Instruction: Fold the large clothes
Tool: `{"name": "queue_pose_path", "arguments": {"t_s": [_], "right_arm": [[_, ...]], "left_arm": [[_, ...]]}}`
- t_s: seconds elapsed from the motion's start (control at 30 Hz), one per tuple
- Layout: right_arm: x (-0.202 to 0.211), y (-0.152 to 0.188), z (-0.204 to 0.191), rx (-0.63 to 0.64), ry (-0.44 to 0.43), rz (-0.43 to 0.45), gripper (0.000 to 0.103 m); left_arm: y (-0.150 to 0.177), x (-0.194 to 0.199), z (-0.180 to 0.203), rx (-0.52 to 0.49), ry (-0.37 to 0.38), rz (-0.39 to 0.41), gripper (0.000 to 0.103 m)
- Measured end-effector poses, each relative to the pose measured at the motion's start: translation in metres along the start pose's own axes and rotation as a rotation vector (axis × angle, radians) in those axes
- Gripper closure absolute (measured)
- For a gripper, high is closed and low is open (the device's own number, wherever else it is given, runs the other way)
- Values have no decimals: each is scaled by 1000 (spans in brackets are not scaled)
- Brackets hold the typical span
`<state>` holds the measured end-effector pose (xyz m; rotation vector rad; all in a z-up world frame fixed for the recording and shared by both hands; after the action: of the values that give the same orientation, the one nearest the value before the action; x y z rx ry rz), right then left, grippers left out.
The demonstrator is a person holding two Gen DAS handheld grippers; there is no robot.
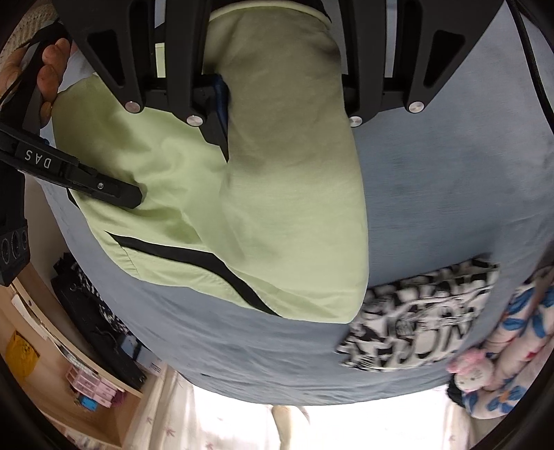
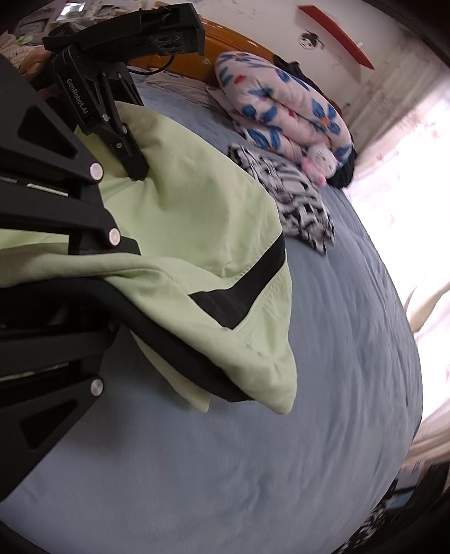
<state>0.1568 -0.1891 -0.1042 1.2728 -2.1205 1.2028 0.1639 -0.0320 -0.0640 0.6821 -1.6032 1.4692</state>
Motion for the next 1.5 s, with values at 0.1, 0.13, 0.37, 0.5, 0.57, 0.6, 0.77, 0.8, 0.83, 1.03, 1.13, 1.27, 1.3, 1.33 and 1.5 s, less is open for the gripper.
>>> {"name": "queue_pose_path", "arguments": {"t_s": [0.1, 0.13, 0.37, 0.5, 0.57, 0.6, 0.77, 0.8, 0.83, 1.03, 1.13, 1.27, 1.3, 1.33, 1.5], "right_arm": [[-11, -4, -34, 45, -8, -2, 94], [-15, -7, -47, 64, -14, -2, 94], [-44, -34, -123, 170, -54, -4, 94], [-64, -64, -158, 228, -73, 10, 94], [-76, -86, -175, 248, -82, 28, 94], [-81, -97, -180, 255, -85, 39, 94], [-116, -165, -207, 289, -89, 116, 94], [-126, -182, -210, 291, -87, 138, 94], [-133, -194, -212, 290, -87, 157, 94], [-204, -257, -203, 295, -70, 241, 94], [-255, -273, -171, 212, -76, 204, 94], [-331, -260, -118, 104, 16, 62, 85], [-342, -254, -108, 103, 57, 47, 75], [-347, -249, -100, 118, 66, 49, 74], [-335, -246, -98, 161, 49, 40, 62]], "left_arm": [[3, 15, -33, 26, -9, 14, 65], [3, 20, -44, 34, -12, 19, 65], [-17, 51, -122, 83, -42, 63, 65], [-48, 61, -161, 92, -77, 95, 65], [-68, 64, -177, 89, -96, 117, 65], [-79, 64, -185, 87, -104, 130, 65], [-151, 51, -229, 83, -127, 197, 65], [-166, 47, -237, 82, -126, 211, 65], [-180, 40, -246, 83, -121, 224, 64], [-256, -22, -293, 52, -100, 285, 64], [-276, -80, -321, 86, -69, 235, 63], [-267, -177, -349, 151, -99, 75, 45], [-262, -191, -354, 158, -110, 68, 31], [-258, -199, -359, 178, -108, 78, 20], [-247, -195, -373, 191, -80, 112, 17]]}}
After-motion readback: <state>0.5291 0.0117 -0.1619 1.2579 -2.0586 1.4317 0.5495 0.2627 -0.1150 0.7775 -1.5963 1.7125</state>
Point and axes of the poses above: each gripper's, at about its wrist camera, not at the fingertips, and x roughly against the way its jaws point, z to its right, y to its underside, the point moved 2 cm from there along -x, roughly the way its jaws point, and after that the axes turned 7 degrees about -y, right-handed, at the moved point
